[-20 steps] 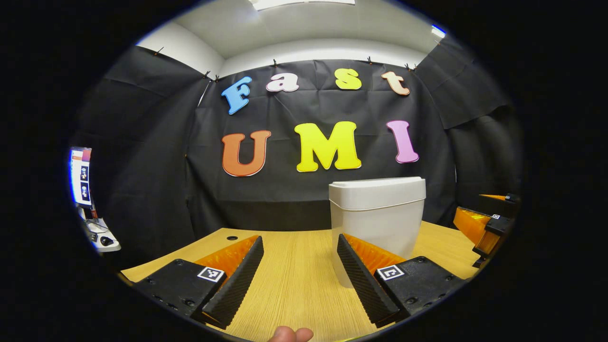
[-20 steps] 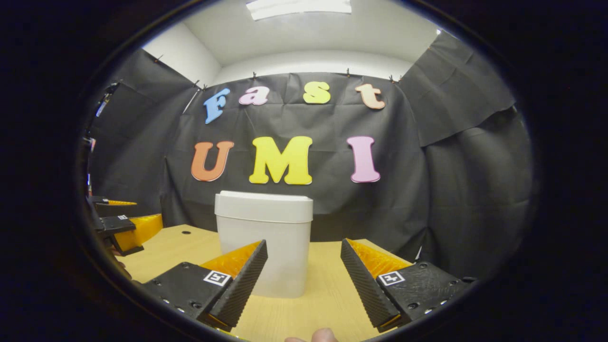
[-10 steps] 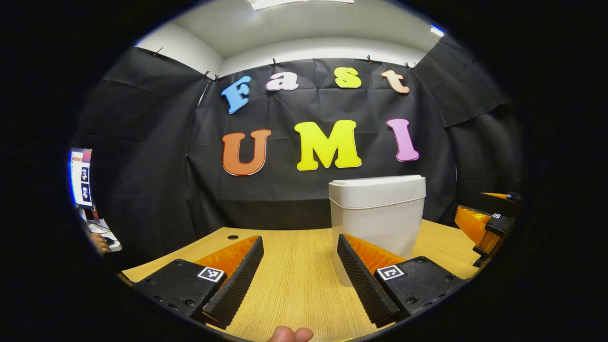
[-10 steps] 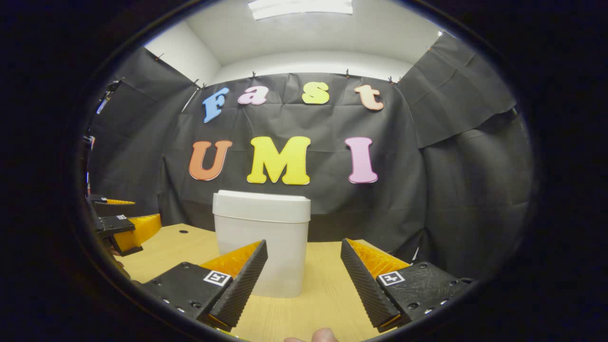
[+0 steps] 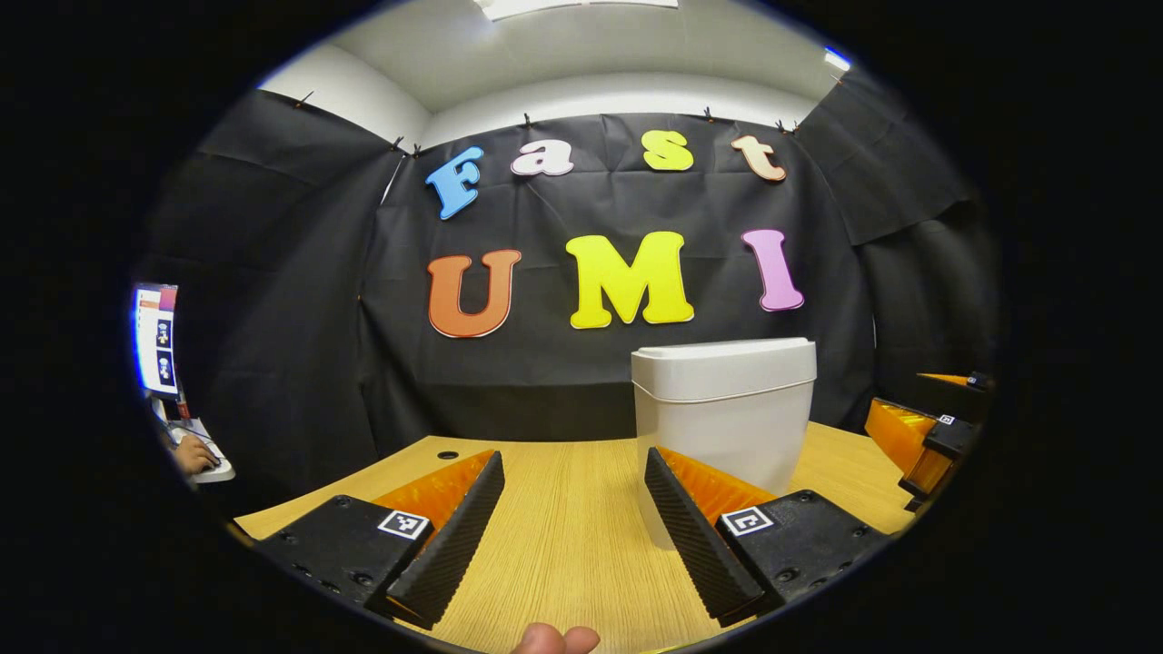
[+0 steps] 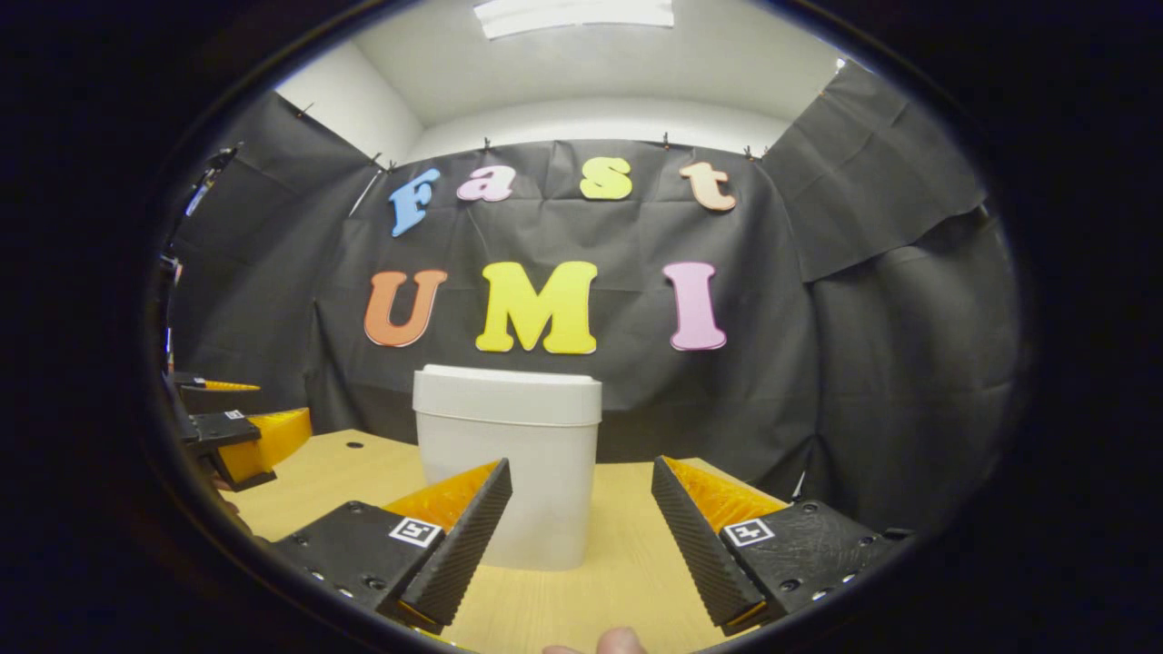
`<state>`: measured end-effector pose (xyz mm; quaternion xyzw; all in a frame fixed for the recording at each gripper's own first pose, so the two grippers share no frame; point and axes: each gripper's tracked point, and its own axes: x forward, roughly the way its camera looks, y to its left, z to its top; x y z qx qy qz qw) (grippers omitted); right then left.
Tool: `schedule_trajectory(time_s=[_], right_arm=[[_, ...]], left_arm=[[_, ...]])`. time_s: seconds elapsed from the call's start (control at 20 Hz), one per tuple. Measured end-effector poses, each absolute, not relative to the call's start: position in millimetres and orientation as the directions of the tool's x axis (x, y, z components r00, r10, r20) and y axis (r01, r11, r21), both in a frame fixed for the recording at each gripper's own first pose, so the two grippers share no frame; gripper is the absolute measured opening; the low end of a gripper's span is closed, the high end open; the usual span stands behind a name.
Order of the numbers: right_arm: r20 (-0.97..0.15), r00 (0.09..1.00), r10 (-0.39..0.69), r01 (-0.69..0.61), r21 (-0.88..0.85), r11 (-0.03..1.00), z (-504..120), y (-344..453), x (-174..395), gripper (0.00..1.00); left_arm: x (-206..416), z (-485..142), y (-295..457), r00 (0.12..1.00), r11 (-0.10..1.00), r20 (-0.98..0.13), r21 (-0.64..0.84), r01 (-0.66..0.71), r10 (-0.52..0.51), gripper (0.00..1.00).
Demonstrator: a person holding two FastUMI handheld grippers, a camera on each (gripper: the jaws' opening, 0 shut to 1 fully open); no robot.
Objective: Press the lid of the desktop garbage bin to open it, pick up the crumpled paper on the desktop and throw it into the bin, then pick up the pop can on the desktop and drop it into the bin, and finally close the garbage bin lid.
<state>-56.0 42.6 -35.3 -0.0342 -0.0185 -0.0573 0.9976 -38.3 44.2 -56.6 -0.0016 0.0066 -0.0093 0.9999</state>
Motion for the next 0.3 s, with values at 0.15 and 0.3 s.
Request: schedule_trajectory(time_s=[0.15, 0.3], right_arm=[[0.047, 0.992, -0.119, 0.122, -0.069, 0.990, -31.8, 40.7, -56.2, 0.96], [0.040, 0.991, -0.130, 0.132, -0.068, 0.989, -33.5, 39.3, -54.5, 0.96]], left_arm=[[-39.6, -56.7, 43.9, 1.000, 1.000, -0.011, -0.003, 0.017, -0.017, 1.00], [-39.0, -55.6, 44.4, 1.000, 1.000, -0.009, -0.005, 0.020, -0.020, 1.00]])
